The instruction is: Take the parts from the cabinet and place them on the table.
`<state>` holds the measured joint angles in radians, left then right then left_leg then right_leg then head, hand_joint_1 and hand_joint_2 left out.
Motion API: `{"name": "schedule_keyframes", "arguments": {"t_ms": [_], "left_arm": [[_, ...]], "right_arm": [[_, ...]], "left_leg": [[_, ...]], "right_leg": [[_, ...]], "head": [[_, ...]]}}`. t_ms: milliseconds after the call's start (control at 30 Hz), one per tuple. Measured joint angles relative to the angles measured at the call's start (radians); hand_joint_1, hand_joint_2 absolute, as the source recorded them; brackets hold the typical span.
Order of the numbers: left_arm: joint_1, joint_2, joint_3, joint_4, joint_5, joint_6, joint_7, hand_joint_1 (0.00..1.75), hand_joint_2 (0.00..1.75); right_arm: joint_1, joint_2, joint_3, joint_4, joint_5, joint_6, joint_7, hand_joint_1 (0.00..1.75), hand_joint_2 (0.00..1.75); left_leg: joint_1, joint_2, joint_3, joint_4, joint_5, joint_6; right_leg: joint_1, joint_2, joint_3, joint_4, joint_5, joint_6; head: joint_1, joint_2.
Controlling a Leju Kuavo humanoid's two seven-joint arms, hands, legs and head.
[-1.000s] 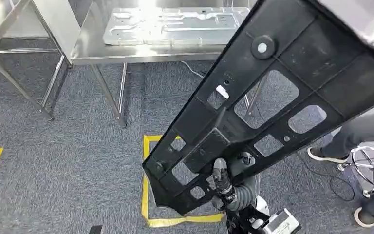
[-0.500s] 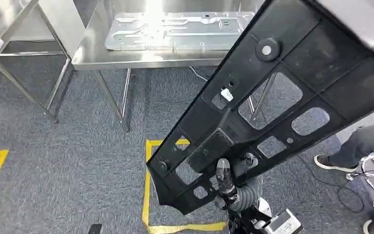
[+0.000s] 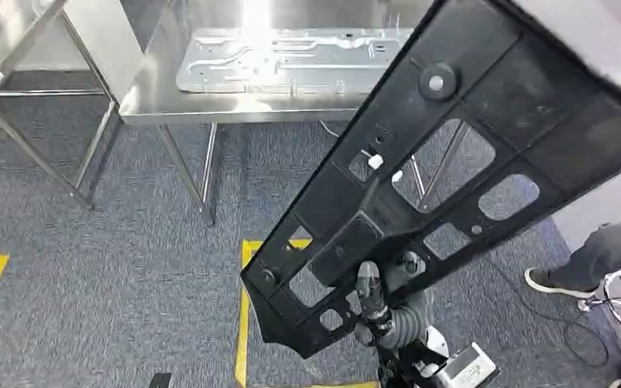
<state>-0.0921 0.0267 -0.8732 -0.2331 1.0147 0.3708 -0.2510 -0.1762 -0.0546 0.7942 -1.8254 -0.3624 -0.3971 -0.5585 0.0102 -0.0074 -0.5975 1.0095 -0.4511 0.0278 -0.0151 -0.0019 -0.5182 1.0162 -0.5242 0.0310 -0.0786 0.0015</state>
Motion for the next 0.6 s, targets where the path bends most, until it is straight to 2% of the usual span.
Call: {"name": "schedule_keyframes", "arguments": {"t_ms": [33,100,133,167,200,233,333,367,433,467,500,533,567,600], "left_arm": [[-0.001,0.000,0.000,0.000,0.000,0.000,0.000,0.00,1.75],[-0.003,0.000,0.000,0.000,0.000,-0.001,0.000,0.00,1.75],[-0.003,0.001,0.000,0.000,0.000,-0.001,0.000,0.00,1.75],[-0.003,0.002,0.000,0.000,0.000,-0.001,0.001,0.00,1.75],[-0.003,0.002,0.000,0.000,0.000,-0.001,0.001,0.00,1.75],[-0.002,0.002,0.000,0.000,0.000,-0.001,0.001,0.00,1.75],[-0.002,0.002,0.000,0.000,0.000,-0.001,0.001,0.00,1.75],[-0.002,0.002,-0.001,0.000,0.000,-0.001,0.002,0.00,1.75],[-0.002,0.002,-0.001,0.000,0.000,-0.002,0.002,0.00,1.75],[0.000,0.001,-0.001,0.000,-0.001,-0.004,0.005,0.00,1.75],[-0.005,0.001,-0.001,0.000,-0.002,-0.004,0.007,0.00,1.75],[-0.005,0.002,-0.001,0.000,-0.002,-0.004,0.008,0.00,1.75],[-0.007,0.004,-0.001,0.000,-0.002,-0.004,0.009,0.00,1.75],[-0.007,0.003,-0.001,0.000,-0.002,-0.004,0.008,0.00,1.75]], "right_arm": [[-0.003,0.000,0.000,0.000,0.000,0.001,0.000,1.75,1.75],[-0.003,0.000,0.000,0.000,0.000,0.003,0.000,1.75,1.75],[0.000,0.000,0.000,0.000,0.000,0.004,0.000,1.75,1.75],[0.001,-0.001,0.000,0.002,0.000,0.004,0.000,1.75,1.75],[0.001,-0.001,0.000,0.003,0.000,0.004,0.000,1.75,1.75],[0.001,-0.001,0.000,0.003,0.000,0.004,0.000,1.75,1.75],[0.001,-0.001,0.000,0.003,0.000,0.004,0.000,1.75,1.75],[0.001,-0.001,0.000,0.003,0.000,0.005,0.000,1.75,1.75],[0.001,-0.002,0.000,0.003,-0.001,0.005,0.000,1.75,1.75],[0.001,-0.002,0.000,0.005,-0.001,0.005,-0.002,1.75,1.75],[0.004,0.000,0.000,0.005,-0.001,0.002,-0.008,1.75,1.75],[0.004,0.000,0.000,0.005,-0.001,0.002,-0.010,1.75,1.75],[0.005,0.002,0.000,0.005,0.000,0.002,-0.012,1.75,1.75],[0.004,0.003,0.000,0.005,-0.001,0.002,-0.013,1.75,1.75]], "left_leg": [[0.000,0.001,0.007,-0.002,-0.005,0.009],[-0.001,0.002,0.015,-0.002,-0.013,0.017],[-0.002,0.001,0.018,-0.002,-0.018,0.018],[-0.002,0.001,0.025,0.000,-0.026,0.018],[-0.001,-0.001,0.034,0.001,-0.033,0.016],[-0.001,-0.001,0.037,0.001,-0.035,0.016],[-0.001,-0.001,0.038,0.001,-0.036,0.016],[-0.001,-0.001,0.040,0.001,-0.037,0.015],[-0.001,-0.002,0.048,0.002,-0.043,0.013],[0.000,-0.003,0.062,0.005,-0.069,0.001],[-0.004,-0.006,0.075,-0.002,-0.081,-0.019],[-0.004,-0.005,0.080,-0.005,-0.084,-0.025],[-0.002,-0.004,0.087,-0.003,-0.093,-0.030],[-0.001,0.000,0.077,0.030,-0.106,-0.035]], "right_leg": [[0.002,0.001,-0.022,0.046,-0.021,0.001],[0.002,0.001,-0.118,0.206,-0.084,0.004],[0.001,0.001,-0.167,0.279,-0.104,0.006],[0.001,0.001,-0.205,0.318,-0.096,0.007],[0.000,0.000,-0.210,0.297,-0.059,0.008],[-0.001,0.000,-0.207,0.285,-0.047,0.007],[-0.001,0.000,-0.206,0.282,-0.044,0.007],[-0.001,0.000,-0.203,0.271,-0.035,0.007],[-0.003,0.000,-0.185,0.222,0.003,0.007],[-0.005,0.001,-0.111,0.034,0.094,0.001],[0.005,0.006,-0.098,0.024,0.075,-0.017],[0.004,0.007,-0.097,0.020,0.075,-0.023],[-0.005,0.007,-0.086,0.013,0.074,-0.031],[-0.004,0.005,-0.077,0.010,0.070,-0.038]], "head": [[0.005,0.000],[0.007,0.000],[0.007,0.000],[0.007,0.000],[0.008,0.000],[0.008,0.000],[0.008,0.000],[0.008,0.000],[0.008,0.000],[0.008,0.000],[0.008,0.000],[0.009,0.000],[0.006,0.000],[0.003,0.000]]}}
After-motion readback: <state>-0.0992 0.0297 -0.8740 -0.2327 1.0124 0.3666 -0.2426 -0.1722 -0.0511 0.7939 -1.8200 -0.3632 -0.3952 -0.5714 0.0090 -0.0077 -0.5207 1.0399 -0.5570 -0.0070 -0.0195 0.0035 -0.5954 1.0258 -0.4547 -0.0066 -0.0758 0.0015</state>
